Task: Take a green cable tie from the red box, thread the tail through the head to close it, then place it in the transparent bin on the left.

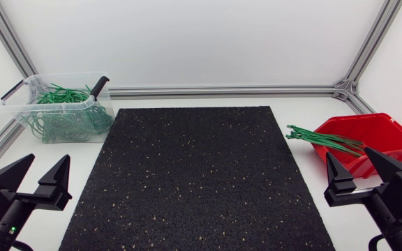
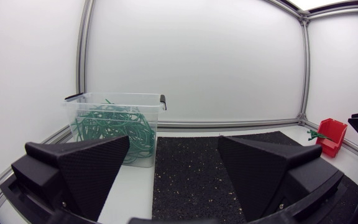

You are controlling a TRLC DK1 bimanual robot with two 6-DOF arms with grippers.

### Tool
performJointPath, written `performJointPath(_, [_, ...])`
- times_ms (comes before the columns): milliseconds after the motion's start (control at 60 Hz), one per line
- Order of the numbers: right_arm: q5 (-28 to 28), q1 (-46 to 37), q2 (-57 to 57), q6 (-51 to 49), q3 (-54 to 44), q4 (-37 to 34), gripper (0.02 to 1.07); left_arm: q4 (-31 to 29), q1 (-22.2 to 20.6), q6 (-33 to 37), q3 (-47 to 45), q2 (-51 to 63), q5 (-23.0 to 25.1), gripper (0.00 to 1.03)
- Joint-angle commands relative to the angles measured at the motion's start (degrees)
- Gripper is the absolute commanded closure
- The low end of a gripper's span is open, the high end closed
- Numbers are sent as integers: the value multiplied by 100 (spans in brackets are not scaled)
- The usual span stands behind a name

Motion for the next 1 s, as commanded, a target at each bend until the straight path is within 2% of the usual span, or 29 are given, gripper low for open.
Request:
performJointPath(0, [-6, -41, -62, -82, -132, 14, 5, -56, -50, 17, -237, -58, 31, 4])
performJointPath(333, [-6, 12, -62, -82, -62, 14, 5, -56, -85, 17, -237, -58, 31, 4])
performJointPath(467, [-59, 38, 96, -82, 404, -171, 5, -64, -94, 17, -237, -58, 31, 4])
performJointPath(750, [-358, -67, 2319, -134, 2214, -557, 5, -73, -103, 17, -237, -58, 31, 4])
performJointPath(983, [-1500, -823, 4209, -389, 3682, -1129, 5, -91, -103, 17, -228, -58, -4, 4])
